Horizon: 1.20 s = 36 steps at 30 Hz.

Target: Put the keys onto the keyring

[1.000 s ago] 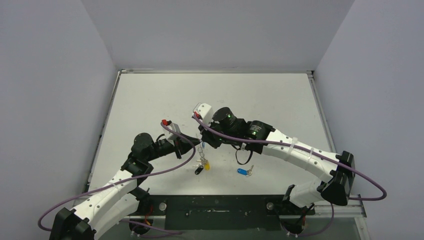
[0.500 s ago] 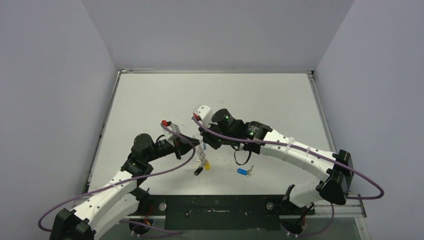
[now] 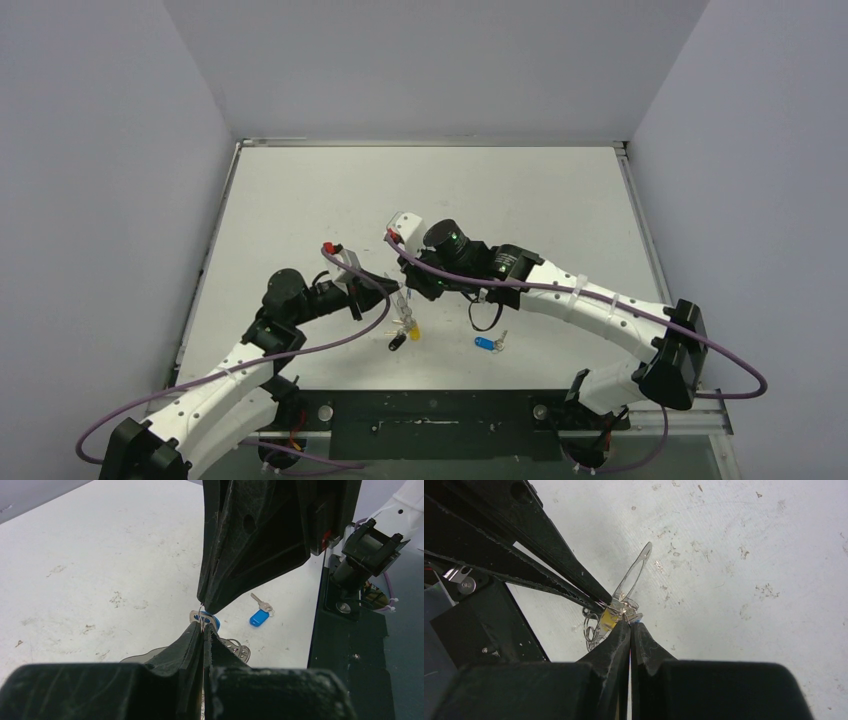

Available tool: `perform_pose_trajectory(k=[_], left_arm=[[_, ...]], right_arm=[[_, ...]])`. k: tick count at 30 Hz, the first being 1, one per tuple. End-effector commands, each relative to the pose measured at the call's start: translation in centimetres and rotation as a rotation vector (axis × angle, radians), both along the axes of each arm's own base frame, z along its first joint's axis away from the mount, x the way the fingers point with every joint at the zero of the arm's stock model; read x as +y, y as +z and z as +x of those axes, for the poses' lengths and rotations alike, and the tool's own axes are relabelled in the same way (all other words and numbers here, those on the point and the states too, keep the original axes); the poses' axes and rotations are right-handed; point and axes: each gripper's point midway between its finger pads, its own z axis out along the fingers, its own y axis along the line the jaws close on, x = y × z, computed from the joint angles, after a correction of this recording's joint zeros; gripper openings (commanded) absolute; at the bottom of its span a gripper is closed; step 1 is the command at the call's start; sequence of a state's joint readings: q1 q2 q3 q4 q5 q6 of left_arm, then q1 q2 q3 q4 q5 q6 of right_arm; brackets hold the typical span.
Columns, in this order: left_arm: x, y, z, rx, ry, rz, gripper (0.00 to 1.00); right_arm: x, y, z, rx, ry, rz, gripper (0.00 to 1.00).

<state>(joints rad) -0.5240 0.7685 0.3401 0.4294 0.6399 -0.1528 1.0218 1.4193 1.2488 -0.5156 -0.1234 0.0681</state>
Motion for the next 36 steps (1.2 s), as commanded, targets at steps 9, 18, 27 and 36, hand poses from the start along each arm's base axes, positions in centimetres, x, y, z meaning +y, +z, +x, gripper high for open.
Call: perform_pose_trajectory(k=[9, 18, 27, 36], left_arm=[[0.0, 1.8, 0.0, -0.065, 0.008, -0.036, 0.0], [0.1, 1.7, 0.0, -0.062, 0.006, -0.034, 0.0], [0.2, 1.6, -0.1, -0.063, 0.009, -0.029, 0.0], [0.2, 1.7, -0.1, -0.069, 0.006, -0.027, 0.0]], right_arm=[[1.2, 3.2, -1.0, -0.026, 0.069, 0.136, 0.0], [2.0, 3.3, -0.9, -0.018, 0.075, 0.151, 0.0], [0.5, 3.4, -0.5, -0.047, 0.028, 0.106, 0.0], [-0.5, 2.6, -1.4, -0.032, 0.061, 0.072, 0.0]])
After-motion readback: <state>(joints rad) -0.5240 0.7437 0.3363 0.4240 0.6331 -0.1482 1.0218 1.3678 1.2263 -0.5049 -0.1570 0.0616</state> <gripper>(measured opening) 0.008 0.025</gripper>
